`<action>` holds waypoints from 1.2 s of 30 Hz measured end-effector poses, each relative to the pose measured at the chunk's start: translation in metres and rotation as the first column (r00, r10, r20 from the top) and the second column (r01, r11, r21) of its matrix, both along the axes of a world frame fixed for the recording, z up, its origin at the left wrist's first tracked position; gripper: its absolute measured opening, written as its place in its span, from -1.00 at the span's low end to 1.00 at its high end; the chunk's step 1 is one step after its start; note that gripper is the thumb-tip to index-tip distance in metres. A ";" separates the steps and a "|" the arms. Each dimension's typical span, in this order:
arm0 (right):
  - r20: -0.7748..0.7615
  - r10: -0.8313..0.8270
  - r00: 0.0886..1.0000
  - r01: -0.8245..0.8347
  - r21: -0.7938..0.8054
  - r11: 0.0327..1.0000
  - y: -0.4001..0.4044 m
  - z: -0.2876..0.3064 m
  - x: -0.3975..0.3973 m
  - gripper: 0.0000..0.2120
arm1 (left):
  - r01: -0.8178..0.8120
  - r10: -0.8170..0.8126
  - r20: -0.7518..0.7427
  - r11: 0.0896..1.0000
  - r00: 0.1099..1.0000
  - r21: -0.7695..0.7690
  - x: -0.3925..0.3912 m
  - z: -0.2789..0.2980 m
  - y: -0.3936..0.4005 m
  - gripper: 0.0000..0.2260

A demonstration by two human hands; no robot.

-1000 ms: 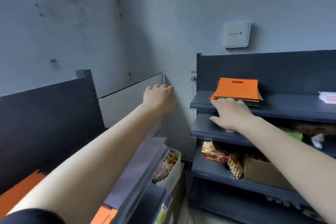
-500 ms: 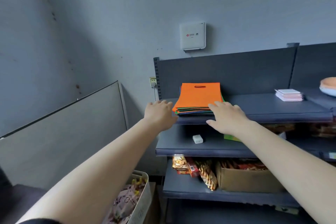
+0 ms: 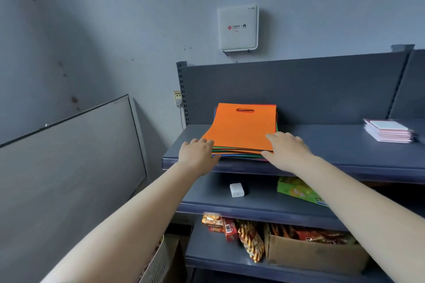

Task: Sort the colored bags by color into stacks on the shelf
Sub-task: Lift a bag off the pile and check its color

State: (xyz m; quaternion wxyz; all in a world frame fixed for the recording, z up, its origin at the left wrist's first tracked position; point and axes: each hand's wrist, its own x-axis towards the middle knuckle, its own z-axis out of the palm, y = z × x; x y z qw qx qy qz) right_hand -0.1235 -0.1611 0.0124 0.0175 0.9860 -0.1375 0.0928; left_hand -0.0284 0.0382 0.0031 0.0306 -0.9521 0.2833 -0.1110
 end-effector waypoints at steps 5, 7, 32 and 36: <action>-0.050 -0.016 0.999 0.018 0.046 0.999 -0.028 -0.023 0.041 -0.50 | -0.001 -0.004 -0.069 0.998 0.998 -0.063 0.048 -0.024 -0.022 -0.58; -0.059 -0.038 0.998 0.043 0.086 0.995 -0.039 -0.032 0.059 -0.49 | 0.010 -0.017 -0.075 0.995 0.997 -0.098 0.070 -0.034 -0.029 -0.60; 0.420 -0.627 0.656 0.248 0.665 0.705 -0.106 -0.081 0.120 -0.98 | 0.024 -0.208 -0.284 0.843 0.936 -0.537 0.198 -0.070 -0.059 -0.48; 0.462 -0.630 0.624 0.220 0.671 0.709 -0.112 -0.088 0.116 -0.95 | -0.106 -0.134 -0.353 0.806 0.926 -0.582 0.212 -0.072 -0.057 -0.49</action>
